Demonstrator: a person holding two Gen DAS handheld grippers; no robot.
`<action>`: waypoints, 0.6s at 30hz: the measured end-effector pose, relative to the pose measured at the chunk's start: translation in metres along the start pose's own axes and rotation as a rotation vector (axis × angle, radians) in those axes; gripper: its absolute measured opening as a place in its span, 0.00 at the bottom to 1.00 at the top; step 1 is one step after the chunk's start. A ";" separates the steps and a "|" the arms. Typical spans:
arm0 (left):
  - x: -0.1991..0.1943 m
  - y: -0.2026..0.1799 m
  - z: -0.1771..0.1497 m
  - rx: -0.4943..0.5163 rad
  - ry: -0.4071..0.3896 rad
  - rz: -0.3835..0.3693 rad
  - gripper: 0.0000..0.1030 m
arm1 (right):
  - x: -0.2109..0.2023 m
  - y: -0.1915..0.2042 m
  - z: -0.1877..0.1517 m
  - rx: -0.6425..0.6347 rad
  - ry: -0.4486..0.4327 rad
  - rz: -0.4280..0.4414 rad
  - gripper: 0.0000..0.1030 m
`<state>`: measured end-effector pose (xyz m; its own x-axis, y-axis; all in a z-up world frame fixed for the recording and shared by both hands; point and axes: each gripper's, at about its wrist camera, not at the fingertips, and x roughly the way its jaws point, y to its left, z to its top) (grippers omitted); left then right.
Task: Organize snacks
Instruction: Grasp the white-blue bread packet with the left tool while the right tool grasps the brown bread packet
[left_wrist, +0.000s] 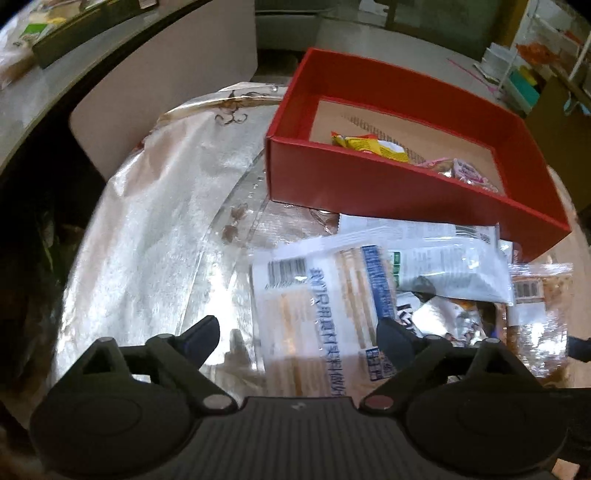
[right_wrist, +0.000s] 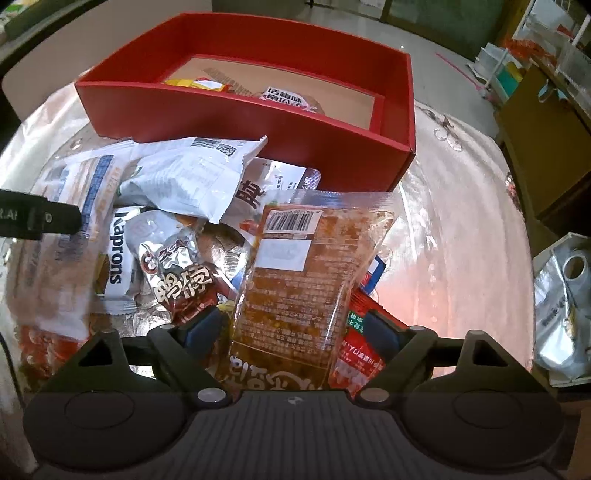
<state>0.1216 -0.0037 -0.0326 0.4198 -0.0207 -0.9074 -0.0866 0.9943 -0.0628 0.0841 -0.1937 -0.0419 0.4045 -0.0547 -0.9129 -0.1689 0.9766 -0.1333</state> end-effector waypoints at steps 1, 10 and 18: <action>-0.008 0.001 0.001 -0.010 -0.017 -0.035 0.84 | 0.000 -0.002 0.000 0.003 0.000 0.007 0.85; 0.028 0.000 -0.003 -0.134 0.106 -0.070 0.85 | 0.003 -0.004 0.002 0.002 -0.007 0.016 0.83; 0.025 -0.005 -0.007 -0.166 0.085 -0.057 0.72 | 0.018 -0.032 -0.002 0.112 0.060 0.093 1.00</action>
<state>0.1260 -0.0103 -0.0583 0.3510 -0.0926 -0.9318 -0.2156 0.9604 -0.1767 0.0947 -0.2261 -0.0555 0.3367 0.0284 -0.9412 -0.1003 0.9949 -0.0058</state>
